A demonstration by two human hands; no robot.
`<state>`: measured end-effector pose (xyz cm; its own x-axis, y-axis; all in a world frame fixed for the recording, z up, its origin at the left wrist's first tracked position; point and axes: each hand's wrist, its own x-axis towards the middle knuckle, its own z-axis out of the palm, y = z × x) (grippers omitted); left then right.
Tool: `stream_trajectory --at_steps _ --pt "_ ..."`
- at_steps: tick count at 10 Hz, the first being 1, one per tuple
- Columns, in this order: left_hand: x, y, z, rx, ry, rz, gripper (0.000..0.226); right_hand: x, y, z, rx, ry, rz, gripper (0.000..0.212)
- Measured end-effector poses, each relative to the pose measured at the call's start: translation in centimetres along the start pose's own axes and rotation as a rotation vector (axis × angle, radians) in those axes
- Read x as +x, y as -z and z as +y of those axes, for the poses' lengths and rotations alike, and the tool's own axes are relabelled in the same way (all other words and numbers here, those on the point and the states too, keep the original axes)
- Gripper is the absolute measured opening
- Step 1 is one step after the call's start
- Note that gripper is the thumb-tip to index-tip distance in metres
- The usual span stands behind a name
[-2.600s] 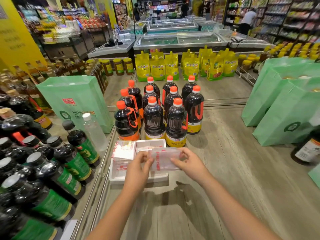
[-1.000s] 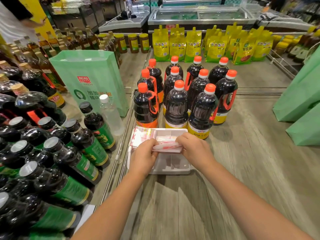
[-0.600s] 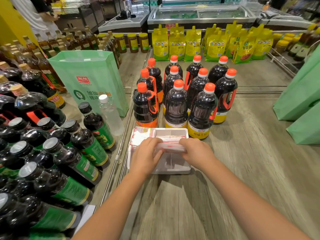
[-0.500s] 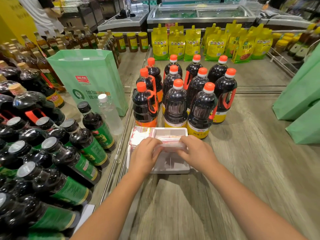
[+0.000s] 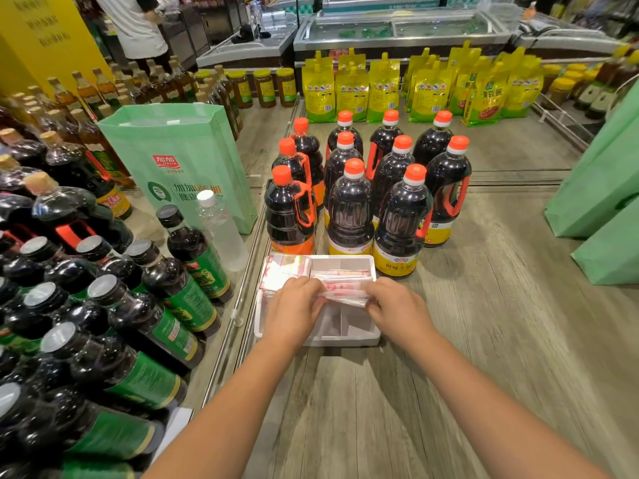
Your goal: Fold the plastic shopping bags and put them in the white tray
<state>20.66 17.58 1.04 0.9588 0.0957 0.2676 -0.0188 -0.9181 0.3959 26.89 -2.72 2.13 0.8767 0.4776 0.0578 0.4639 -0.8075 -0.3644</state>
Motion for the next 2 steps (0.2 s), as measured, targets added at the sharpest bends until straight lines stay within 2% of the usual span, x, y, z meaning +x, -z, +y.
stream_trajectory --at_steps 1,2 --pt "-0.3 0.35 0.43 -0.027 0.04 0.005 0.017 -1.02 0.29 0.01 0.093 -0.009 0.054 0.014" --pt "-0.45 0.87 0.97 -0.061 0.041 0.028 0.025 -1.55 0.9 0.17 0.177 -0.034 0.108 0.016"
